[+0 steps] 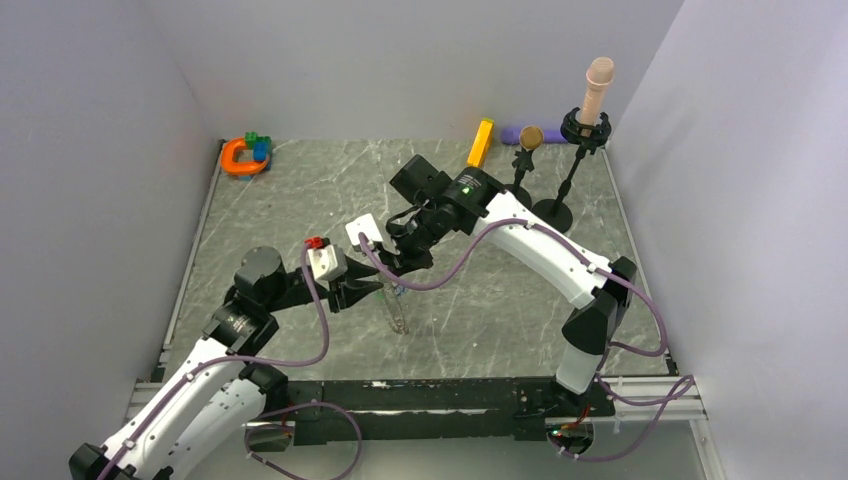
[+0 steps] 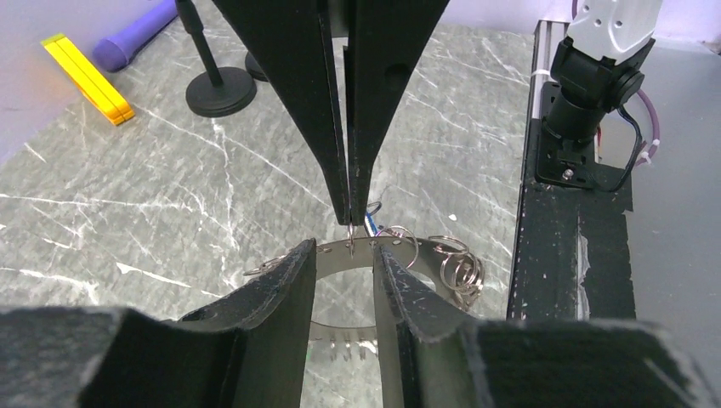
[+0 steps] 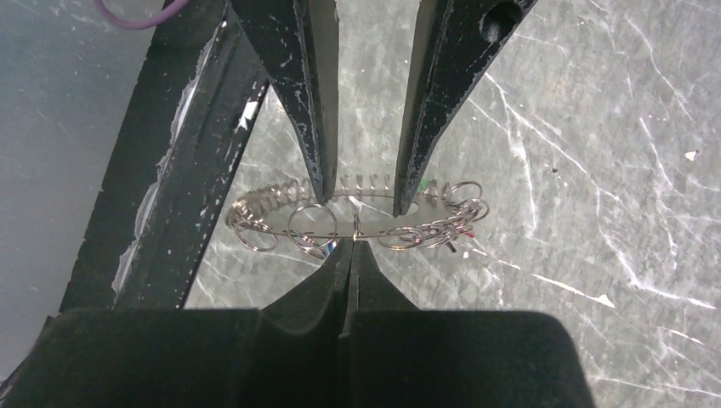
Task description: Put the keys on the keyring
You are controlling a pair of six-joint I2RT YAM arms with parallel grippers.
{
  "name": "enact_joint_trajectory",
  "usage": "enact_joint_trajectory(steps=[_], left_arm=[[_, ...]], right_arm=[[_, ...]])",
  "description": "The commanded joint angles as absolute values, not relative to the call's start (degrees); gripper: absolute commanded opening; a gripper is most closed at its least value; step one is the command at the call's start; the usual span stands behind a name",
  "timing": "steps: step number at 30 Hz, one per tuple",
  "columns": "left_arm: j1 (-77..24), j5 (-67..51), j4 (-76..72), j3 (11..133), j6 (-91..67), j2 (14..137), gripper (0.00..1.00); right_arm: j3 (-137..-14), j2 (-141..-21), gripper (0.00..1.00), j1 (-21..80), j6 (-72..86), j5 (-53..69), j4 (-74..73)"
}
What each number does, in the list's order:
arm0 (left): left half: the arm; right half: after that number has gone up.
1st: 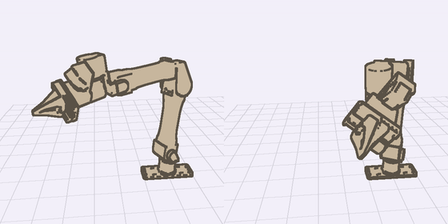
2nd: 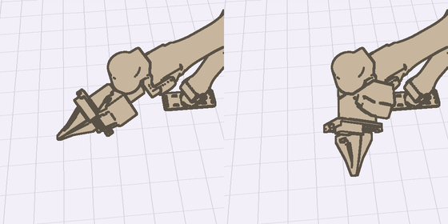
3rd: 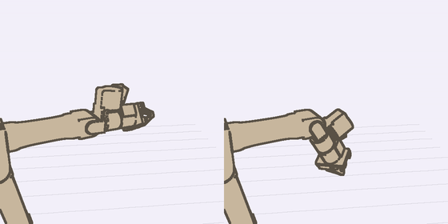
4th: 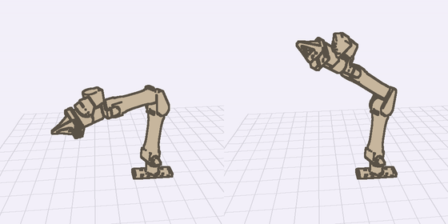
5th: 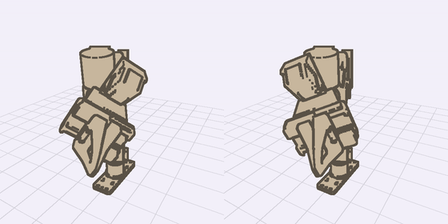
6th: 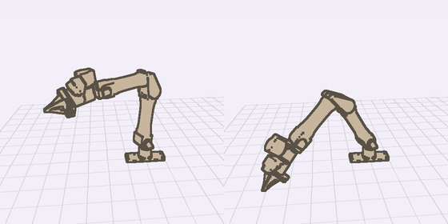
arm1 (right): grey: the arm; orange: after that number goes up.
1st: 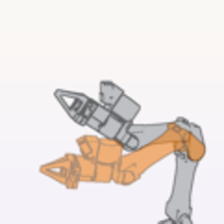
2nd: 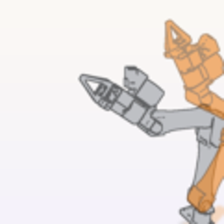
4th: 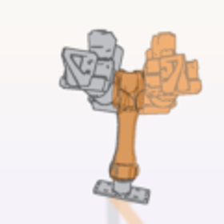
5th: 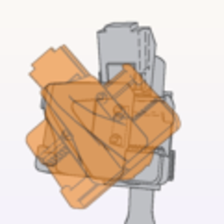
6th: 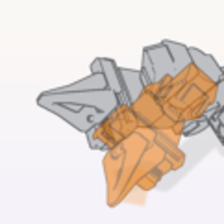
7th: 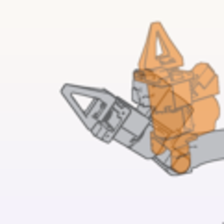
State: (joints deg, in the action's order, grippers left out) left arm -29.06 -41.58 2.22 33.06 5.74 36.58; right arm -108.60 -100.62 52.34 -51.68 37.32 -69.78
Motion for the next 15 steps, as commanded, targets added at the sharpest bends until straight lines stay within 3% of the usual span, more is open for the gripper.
enact_joint_trajectory(steps=[1,11,15], left_arm=[[-30.02,-42.61,-3.58,32.47,3.01,37.98,0.35],[-31.77,-40.98,-4.01,32.62,2.64,39.08,0.29],[-32.19,-41.17,-3.95,32.83,2.55,39.40,0.07]], right_arm=[[-111.38,-100.05,0.00,52.57,-50.84,38.97,-68.08],[-111.70,-100.01,0.00,52.47,-49.23,40.90,-67.37],[-111.44,-99.89,0.00,52.45,-48.84,41.30,-67.09]])
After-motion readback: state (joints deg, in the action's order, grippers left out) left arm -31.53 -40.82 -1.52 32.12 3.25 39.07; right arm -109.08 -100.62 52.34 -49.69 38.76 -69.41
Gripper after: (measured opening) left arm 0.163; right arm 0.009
